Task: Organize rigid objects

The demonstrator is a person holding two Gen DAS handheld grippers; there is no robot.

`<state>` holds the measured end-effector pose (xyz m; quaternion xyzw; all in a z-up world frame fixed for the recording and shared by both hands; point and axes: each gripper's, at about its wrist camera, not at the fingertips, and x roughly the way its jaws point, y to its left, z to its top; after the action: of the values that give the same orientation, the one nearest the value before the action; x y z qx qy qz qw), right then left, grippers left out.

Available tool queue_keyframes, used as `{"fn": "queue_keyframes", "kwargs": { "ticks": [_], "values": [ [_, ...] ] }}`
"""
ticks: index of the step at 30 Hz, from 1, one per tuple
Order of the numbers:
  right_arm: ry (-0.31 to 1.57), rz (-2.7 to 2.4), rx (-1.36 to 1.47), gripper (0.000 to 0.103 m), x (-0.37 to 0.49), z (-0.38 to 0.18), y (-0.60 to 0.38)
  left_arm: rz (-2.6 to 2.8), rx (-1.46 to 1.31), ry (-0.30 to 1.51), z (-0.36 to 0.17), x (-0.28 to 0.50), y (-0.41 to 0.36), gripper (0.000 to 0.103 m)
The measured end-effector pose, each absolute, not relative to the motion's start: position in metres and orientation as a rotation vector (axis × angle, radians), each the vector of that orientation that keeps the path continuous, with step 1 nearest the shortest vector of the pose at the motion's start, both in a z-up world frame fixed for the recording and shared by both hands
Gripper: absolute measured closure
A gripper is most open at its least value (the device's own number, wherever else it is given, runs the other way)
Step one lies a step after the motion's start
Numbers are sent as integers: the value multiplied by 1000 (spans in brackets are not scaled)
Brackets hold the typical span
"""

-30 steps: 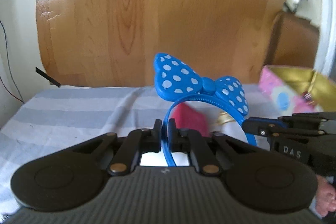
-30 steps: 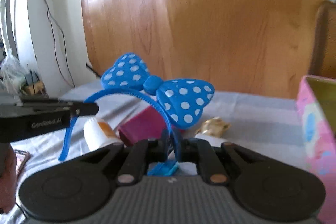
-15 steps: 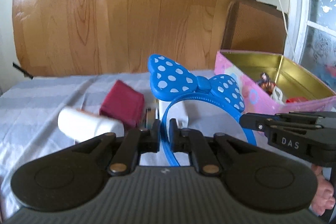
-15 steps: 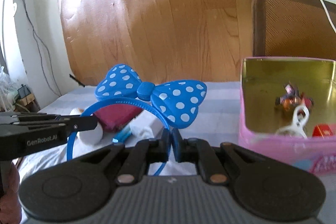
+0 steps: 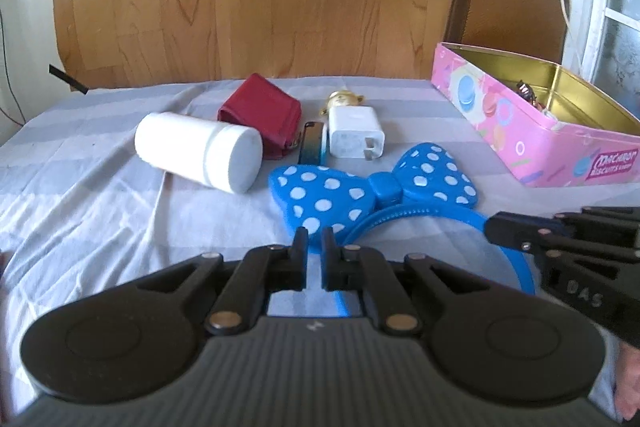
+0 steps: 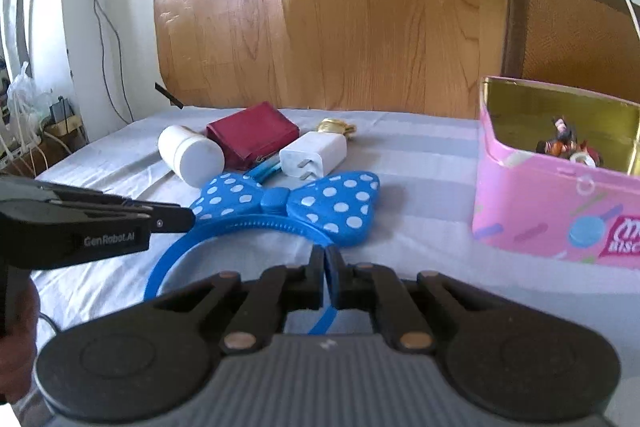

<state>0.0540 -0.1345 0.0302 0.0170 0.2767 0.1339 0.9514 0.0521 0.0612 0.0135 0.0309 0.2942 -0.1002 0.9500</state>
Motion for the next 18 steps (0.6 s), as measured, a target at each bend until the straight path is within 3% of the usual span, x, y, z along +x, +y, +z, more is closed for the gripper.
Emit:
{"fn": "queue_keyframes", "kwargs": {
  "ticks": [11,15,18],
  "values": [
    [509,223,60,96,34,35,-150,-198,26,614,18,40,66,93],
    [497,222,43,94,28,36,-152,-241,-18,641,21,25,64,82],
    [499,233,41,88,26,34,-153,-251,-27,659,18,19,59,65]
  ]
}}
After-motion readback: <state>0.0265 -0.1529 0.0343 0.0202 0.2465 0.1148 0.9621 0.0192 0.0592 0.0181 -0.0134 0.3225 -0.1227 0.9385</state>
